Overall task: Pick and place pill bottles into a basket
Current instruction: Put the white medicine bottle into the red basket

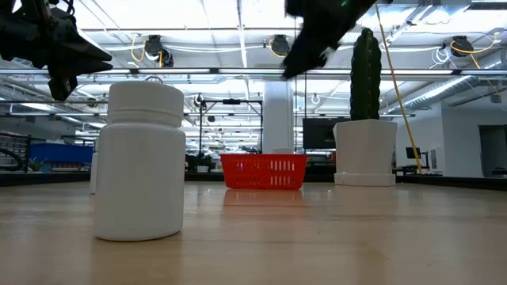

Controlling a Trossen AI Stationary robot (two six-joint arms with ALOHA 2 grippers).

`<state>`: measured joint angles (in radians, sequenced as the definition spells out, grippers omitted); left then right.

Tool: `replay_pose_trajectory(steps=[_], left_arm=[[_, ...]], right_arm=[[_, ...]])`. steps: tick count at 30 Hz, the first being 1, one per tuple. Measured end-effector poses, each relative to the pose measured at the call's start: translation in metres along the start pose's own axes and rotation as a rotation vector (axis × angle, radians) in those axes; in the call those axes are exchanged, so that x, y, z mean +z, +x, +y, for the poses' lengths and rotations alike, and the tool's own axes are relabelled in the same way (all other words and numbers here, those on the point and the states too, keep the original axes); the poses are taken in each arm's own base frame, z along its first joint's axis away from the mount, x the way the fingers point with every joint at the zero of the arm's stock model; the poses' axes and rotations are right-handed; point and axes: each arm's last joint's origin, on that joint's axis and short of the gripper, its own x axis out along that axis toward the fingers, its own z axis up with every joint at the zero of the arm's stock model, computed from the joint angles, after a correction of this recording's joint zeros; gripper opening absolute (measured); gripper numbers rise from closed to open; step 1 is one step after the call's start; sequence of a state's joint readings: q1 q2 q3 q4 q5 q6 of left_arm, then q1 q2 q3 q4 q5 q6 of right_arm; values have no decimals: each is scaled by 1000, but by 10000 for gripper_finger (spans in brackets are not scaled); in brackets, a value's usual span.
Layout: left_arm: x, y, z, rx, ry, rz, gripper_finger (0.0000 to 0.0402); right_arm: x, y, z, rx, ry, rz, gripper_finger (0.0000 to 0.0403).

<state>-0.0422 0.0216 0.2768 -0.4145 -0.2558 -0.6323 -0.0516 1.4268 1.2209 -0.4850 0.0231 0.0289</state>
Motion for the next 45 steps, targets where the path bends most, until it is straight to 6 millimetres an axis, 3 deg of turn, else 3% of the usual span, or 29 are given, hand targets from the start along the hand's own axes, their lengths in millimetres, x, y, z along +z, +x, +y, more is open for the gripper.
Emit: replay_pose_trajectory(steps=[5, 10, 19, 26, 32, 38, 45], left_arm=[[0, 0, 0, 0, 0, 0, 77], [0, 0, 0, 0, 0, 0, 77], [0, 0, 0, 0, 0, 0, 77], [0, 0, 0, 0, 0, 0, 77], [0, 0, 0, 0, 0, 0, 77], [0, 0, 0, 0, 0, 0, 77], [0, 0, 0, 0, 0, 0, 77]], right_arm=[[-23, -56, 48, 119, 30, 117, 240], [-44, -90, 94, 221, 134, 196, 233], [-99, -124, 186, 388, 177, 412, 219], [-142, -121, 240, 367, 220, 556, 215], [-161, -109, 263, 354, 251, 641, 215], [-167, -105, 261, 281, 254, 663, 215], [-166, -98, 271, 429, 316, 630, 227]])
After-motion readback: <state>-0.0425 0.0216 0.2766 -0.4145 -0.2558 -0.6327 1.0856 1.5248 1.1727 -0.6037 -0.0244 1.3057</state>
